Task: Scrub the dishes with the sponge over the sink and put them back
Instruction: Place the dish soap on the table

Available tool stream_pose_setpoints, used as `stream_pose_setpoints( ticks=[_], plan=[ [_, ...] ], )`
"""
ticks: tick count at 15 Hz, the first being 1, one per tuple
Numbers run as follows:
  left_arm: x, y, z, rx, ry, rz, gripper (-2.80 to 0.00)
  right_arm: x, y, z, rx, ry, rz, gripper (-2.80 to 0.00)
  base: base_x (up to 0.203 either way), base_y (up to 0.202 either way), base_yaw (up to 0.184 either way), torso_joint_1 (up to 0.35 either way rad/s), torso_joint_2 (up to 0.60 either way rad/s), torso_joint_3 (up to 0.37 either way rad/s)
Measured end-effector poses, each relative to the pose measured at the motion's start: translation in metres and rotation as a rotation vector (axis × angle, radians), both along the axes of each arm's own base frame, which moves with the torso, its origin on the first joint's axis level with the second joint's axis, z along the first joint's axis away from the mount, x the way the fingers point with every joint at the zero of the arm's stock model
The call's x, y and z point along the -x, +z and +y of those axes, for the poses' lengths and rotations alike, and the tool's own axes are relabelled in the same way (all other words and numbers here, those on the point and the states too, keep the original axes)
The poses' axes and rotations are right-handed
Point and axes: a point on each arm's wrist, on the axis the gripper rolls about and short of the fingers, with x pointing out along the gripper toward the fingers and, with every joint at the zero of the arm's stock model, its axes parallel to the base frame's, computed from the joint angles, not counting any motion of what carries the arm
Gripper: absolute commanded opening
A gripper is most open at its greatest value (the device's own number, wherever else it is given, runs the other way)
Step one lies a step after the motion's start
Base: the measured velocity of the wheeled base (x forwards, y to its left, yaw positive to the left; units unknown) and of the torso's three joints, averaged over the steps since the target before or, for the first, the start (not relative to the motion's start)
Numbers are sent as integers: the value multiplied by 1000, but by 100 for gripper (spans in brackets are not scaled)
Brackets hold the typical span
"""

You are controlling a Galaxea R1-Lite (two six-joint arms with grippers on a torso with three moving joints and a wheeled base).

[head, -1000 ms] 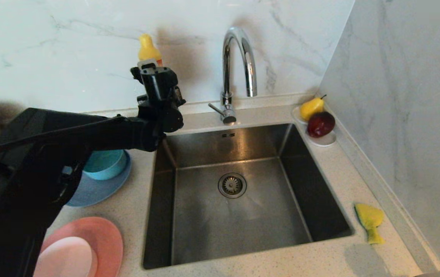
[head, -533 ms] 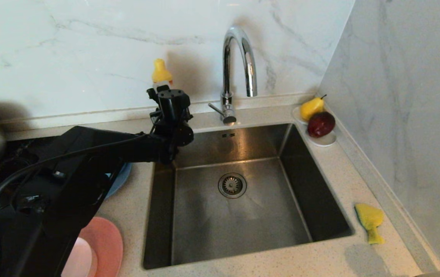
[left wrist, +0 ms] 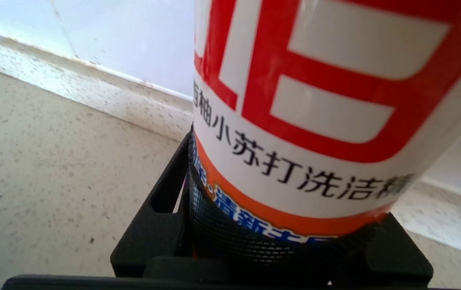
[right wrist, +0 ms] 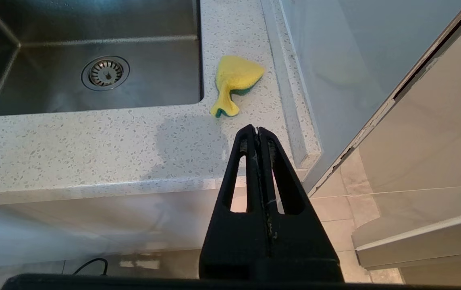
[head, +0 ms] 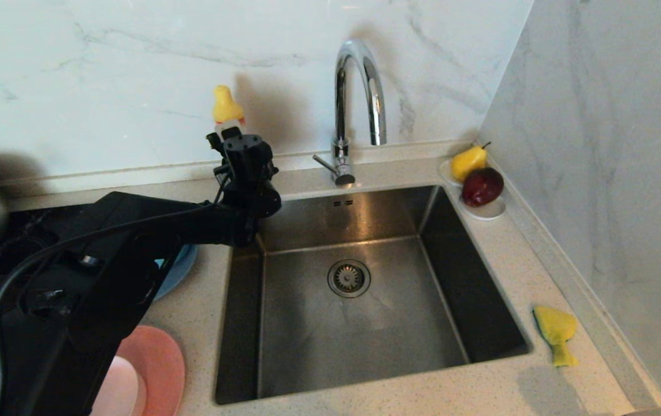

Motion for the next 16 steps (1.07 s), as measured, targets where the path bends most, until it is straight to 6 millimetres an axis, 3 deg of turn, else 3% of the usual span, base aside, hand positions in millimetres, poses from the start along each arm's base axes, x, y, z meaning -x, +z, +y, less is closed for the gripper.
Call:
stream_pose_setpoints(
  ticks=[8,16],
  plan=[
    [-11,-19,12,-23,36,-57,-280,0,0,0,0,0,0,-280,0,0,0,0,0,0],
    [-15,-20,26,-22,63,-63,-280,0,0,0,0,0,0,-280,0,0,0,0,0,0]
  ],
)
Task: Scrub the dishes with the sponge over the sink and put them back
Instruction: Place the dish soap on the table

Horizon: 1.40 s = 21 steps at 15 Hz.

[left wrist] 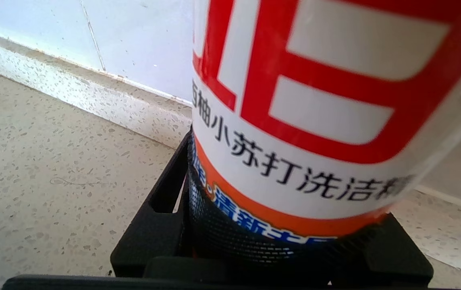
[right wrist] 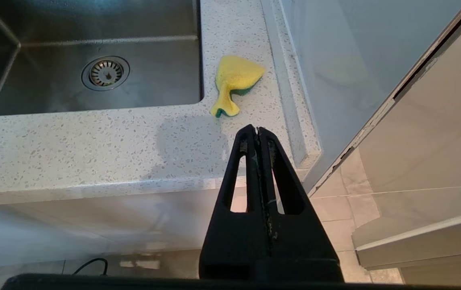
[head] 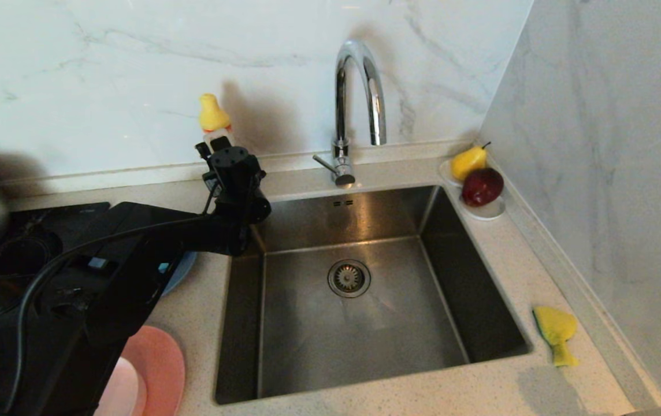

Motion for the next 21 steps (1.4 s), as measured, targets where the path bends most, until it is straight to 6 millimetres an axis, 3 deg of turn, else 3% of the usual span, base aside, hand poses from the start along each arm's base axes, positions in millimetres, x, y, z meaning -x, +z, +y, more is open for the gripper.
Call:
stream_pose_setpoints(
  ticks=[5,6,13,21],
  plan=[
    [0,0,0,1,1,-2,-280,0,0,0,0,0,0,-280,0,0,0,0,0,0],
    [0,0,0,1,1,-2,0,0,0,0,0,0,0,-280,0,0,0,0,0,0],
    [1,4,0,2,0,-7,0,0,0,0,0,0,0,-280,0,0,0,0,0,0],
    [12,37,4,12,3,-61,0,0,0,0,0,0,0,-280,0,0,0,0,0,0]
  ],
)
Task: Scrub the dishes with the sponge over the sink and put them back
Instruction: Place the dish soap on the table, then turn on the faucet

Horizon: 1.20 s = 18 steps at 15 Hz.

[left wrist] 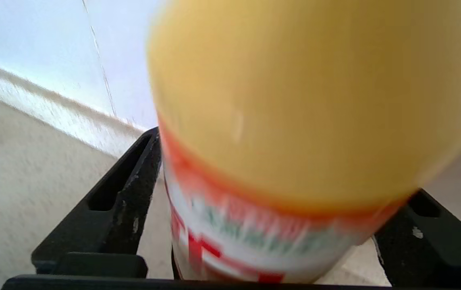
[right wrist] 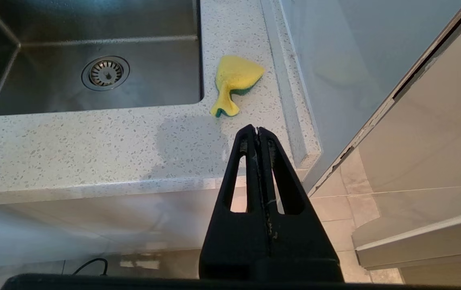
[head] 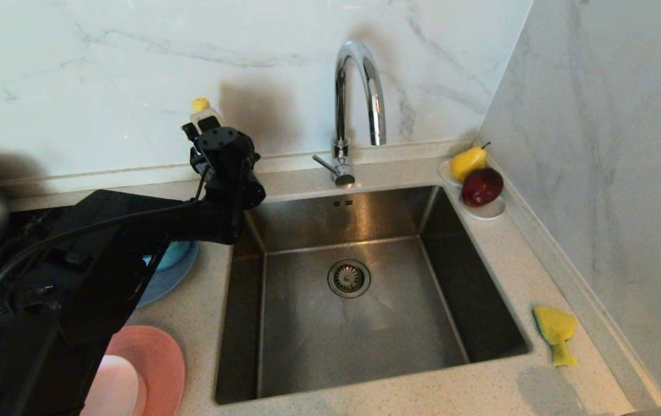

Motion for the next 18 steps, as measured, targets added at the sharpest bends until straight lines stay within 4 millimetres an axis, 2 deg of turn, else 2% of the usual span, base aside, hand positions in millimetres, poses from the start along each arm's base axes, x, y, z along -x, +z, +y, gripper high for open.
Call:
stream_pose_setpoints(
  ticks=[7,14,18],
  plan=[
    [11,28,3,-9,9,-39,0,0,0,0,0,0,0,-280,0,0,0,0,0,0],
    [34,74,9,-26,25,-98,0,0,0,0,0,0,0,-280,0,0,0,0,0,0],
    [42,89,12,-26,25,-127,0,0,0,0,0,0,0,-280,0,0,0,0,0,0]
  ],
)
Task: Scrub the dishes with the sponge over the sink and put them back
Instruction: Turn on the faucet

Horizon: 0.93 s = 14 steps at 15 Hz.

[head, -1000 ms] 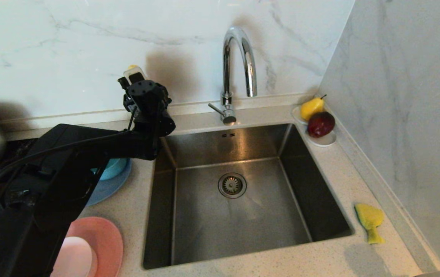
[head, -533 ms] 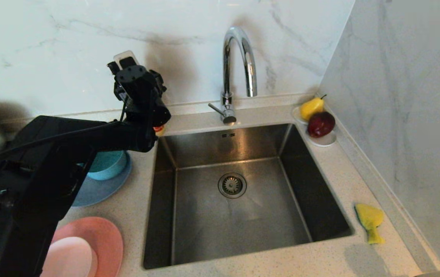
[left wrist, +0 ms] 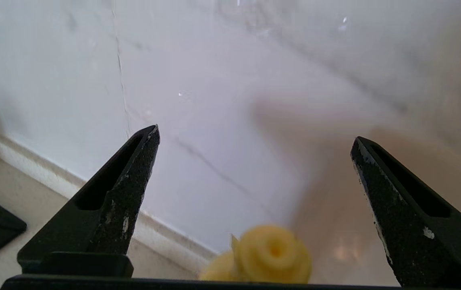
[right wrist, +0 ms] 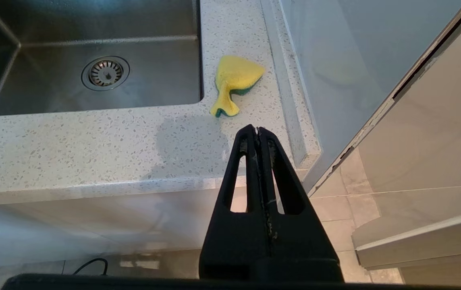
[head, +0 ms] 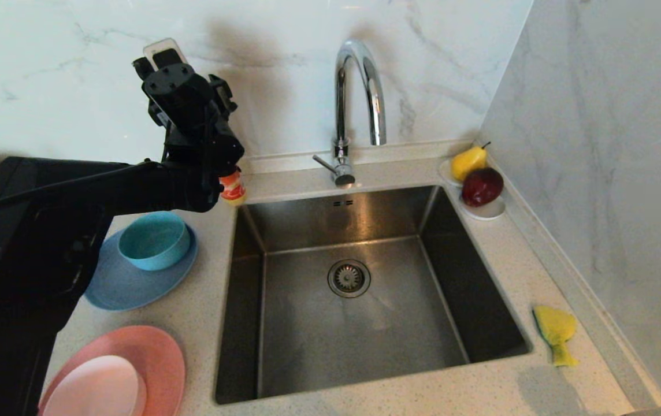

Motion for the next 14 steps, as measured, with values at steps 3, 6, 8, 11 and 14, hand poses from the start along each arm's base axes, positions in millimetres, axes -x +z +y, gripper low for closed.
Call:
stream_pose_setpoints(
  ticks=[3,6,8,11,14],
  plan=[
    [4,7,1,-8,4,-7,0,0,0,0,0,0,0,-280,0,0,0,0,0,0],
    [7,12,2,-8,5,-17,0,0,0,0,0,0,0,-280,0,0,0,0,0,0],
    [11,17,2,-8,6,-26,0,0,0,0,0,0,0,-280,0,0,0,0,0,0],
    [18,28,4,-8,9,-44,0,0,0,0,0,0,0,-280,0,0,0,0,0,0],
    [29,44,8,1,11,-78,0,0,0,0,0,0,0,-280,0,0,0,0,0,0]
  ],
)
